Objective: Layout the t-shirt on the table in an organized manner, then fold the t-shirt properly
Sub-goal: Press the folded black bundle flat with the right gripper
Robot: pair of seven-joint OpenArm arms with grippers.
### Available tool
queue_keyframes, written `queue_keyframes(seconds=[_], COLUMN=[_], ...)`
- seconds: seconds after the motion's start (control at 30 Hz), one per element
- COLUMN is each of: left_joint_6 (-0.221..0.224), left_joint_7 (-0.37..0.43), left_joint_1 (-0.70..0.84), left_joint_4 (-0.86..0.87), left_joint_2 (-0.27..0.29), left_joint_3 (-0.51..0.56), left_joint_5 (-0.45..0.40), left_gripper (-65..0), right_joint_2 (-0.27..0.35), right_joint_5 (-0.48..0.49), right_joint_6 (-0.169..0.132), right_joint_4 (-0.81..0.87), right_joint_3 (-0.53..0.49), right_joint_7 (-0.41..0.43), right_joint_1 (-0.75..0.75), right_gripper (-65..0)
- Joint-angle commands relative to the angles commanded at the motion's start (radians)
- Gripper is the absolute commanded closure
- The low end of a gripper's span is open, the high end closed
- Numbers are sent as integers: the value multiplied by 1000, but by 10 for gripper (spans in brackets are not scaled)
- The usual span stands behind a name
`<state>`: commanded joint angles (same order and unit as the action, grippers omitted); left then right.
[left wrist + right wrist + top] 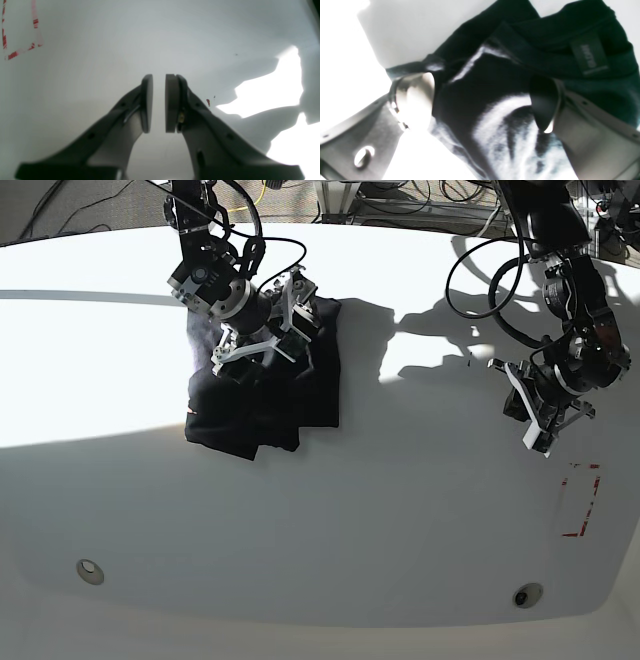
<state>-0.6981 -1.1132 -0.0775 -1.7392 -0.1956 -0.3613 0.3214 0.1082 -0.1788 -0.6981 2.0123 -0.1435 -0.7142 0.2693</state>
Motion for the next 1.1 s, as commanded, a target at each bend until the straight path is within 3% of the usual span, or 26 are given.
queue_keyframes(seconds=[0.67,0.77,1.1], left_joint_6=[0,0,0], left_joint_7=[0,0,0], left_joint_1=[0,0,0], left_joint_4=[0,0,0], left_joint_2=[2,2,2], left_joint_3=[28,29,29], left_joint_5=[-2,-2,-2], left_gripper=[-82,-82,-82], right_joint_2=[55,68,64], right_joint_5=[-5,2,0], right_joint_6=[0,0,0], right_joint_4=[-31,-35,-64], right_joint_3=[5,5,5], right_joint_7=[5,5,5], right_joint_1=[11,3,-15], right_gripper=[-561,-479,-78])
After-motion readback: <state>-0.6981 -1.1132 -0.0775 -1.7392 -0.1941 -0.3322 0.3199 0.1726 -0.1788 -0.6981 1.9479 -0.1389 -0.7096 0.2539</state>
